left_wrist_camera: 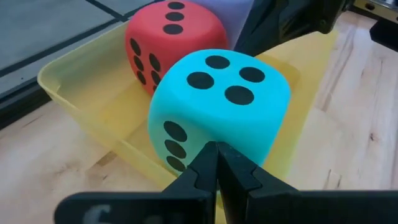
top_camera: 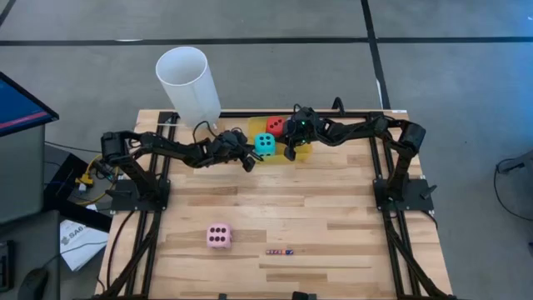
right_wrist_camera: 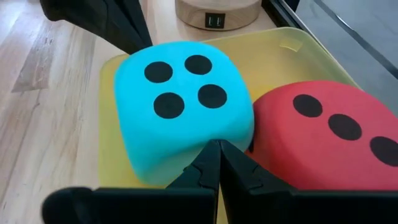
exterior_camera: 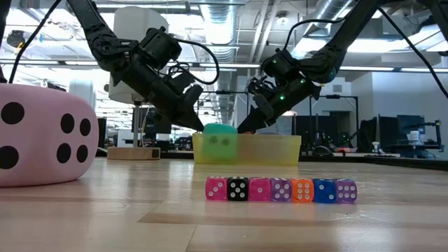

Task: Pick & Place Dice
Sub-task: Adjust the big light blue dice in the yellow bin, then put the big pink dice into the yellow bin

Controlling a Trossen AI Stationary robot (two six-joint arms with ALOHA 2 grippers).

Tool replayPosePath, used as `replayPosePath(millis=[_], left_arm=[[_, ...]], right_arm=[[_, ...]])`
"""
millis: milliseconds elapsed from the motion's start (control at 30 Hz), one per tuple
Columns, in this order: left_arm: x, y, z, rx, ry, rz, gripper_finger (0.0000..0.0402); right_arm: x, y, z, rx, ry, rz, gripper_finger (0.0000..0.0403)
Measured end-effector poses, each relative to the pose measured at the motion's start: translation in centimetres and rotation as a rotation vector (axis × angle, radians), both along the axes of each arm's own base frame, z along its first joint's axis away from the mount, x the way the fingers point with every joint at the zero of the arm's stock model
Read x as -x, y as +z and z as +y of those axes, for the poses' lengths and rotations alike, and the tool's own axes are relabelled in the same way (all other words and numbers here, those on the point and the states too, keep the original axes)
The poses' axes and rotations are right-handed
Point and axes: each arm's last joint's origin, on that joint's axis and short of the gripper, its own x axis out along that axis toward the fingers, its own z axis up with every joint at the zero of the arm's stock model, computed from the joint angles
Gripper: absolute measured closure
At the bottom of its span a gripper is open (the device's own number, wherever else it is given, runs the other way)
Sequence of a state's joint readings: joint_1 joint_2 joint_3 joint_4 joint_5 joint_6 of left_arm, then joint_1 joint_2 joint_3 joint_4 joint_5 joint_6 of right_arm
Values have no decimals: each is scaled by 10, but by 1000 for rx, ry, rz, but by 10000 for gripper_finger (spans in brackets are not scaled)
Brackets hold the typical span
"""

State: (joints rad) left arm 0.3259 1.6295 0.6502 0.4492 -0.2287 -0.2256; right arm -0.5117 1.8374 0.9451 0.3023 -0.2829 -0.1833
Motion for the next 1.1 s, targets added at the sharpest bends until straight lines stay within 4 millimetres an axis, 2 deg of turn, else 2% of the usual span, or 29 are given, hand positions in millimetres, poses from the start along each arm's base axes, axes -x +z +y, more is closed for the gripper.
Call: replayPosePath(millis=[233, 333, 467, 733, 933, 1100], left_arm=[[1, 0, 1, -13, 18, 13, 401], [2, 2, 1, -38, 56, 14, 401], [5, 11, 1, -50, 65, 0, 401], [21, 49, -5, -100, 49, -52, 401], [43, 71, -13, -234, -45, -88, 401], [63, 74, -21, -278, -116, -142, 401]], right_arm=[[0, 0, 0, 9, -14, 5, 403], [2, 6, -1, 38, -53, 12, 403], [10, 20, -2, 47, -63, 15, 403], [38, 63, -4, 85, -88, 16, 403], [62, 97, -4, 142, -116, -21, 403], [83, 108, 1, 179, -134, -49, 403]])
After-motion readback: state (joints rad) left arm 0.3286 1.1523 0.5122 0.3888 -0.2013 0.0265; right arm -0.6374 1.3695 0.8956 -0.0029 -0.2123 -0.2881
